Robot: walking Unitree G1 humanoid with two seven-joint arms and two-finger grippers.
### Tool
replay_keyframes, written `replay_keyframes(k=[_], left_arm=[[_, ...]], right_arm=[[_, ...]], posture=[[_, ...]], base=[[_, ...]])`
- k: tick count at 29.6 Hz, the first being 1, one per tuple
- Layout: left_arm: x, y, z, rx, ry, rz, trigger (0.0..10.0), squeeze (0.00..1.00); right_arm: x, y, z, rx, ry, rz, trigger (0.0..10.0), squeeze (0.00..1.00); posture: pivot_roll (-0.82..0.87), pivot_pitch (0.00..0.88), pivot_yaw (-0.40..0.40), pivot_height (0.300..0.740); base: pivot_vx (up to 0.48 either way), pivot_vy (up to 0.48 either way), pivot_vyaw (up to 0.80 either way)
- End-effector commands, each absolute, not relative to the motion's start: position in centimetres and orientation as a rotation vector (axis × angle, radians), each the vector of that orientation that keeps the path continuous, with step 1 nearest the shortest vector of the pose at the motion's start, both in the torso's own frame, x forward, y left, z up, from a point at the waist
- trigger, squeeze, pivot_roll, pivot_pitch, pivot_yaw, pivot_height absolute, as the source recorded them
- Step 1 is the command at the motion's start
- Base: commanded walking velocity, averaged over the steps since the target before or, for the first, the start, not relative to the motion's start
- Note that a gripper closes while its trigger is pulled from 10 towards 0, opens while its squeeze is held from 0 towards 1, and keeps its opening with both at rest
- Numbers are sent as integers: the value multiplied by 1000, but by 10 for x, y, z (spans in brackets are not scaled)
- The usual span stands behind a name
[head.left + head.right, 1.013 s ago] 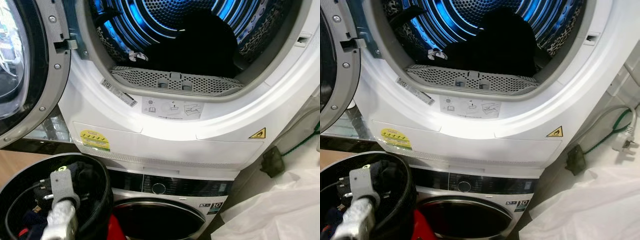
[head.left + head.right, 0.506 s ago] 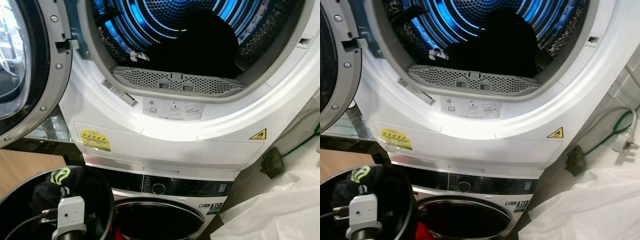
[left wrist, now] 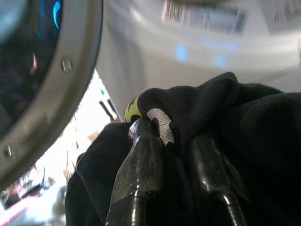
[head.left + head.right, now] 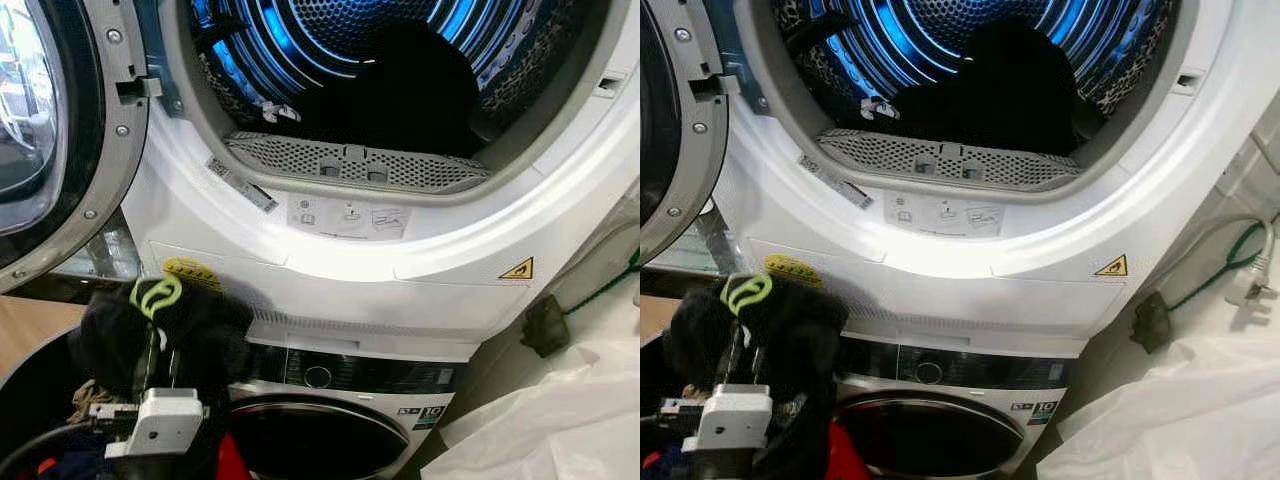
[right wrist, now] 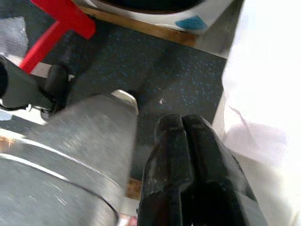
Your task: Clothes washing
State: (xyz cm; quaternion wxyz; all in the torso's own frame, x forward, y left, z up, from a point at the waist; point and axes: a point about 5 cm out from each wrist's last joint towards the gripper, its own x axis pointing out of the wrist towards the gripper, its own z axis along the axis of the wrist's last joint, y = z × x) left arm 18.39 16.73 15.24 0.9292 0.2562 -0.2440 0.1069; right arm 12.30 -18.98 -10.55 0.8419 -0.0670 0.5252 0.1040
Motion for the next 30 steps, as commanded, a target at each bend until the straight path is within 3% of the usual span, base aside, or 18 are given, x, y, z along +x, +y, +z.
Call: replay_keyframes(k=[1,7,8,13,20,27,28,30], left_arm=[[185,155,176,547,-614,166,0,0],[184,139,188,554,-672,35,0,0],[185,127,182,498,-627,-106,0,0],[179,113,181,498,-589,-393,0,0],[194,99,202,479,-594,-599,0,0],[221,87,248,459,-763,-558,157,0],[224,83,260,467,-803,-588,1137,0],[227,80,272,499,-844,-618,1333,0]], right_arm=[[131,-184,-104,-146,1092,245,10000,0],[147,-172,-99,-136,1049,274,10000,0],[153,-169,-97,-133,1034,284,10000,0],[164,-160,-93,-119,1004,305,10000,0],[169,-147,-92,-107,995,338,10000,0],[173,-139,-90,-77,978,312,10000,0],[172,-137,-91,-76,982,312,10000,0],[170,-135,-92,-80,990,312,10000,0]], posture=[[188,0,-99,740],[212,0,-98,740],[222,0,-100,740],[248,0,-101,740],[260,0,-77,740],[250,0,-60,740],[252,0,-56,740],[248,0,-50,740]], base=[[0,0,0],[0,0,0],[0,0,0],[0,0,0],[0,0,0],[0,0,0],[0,0,0],[0,0,0]])
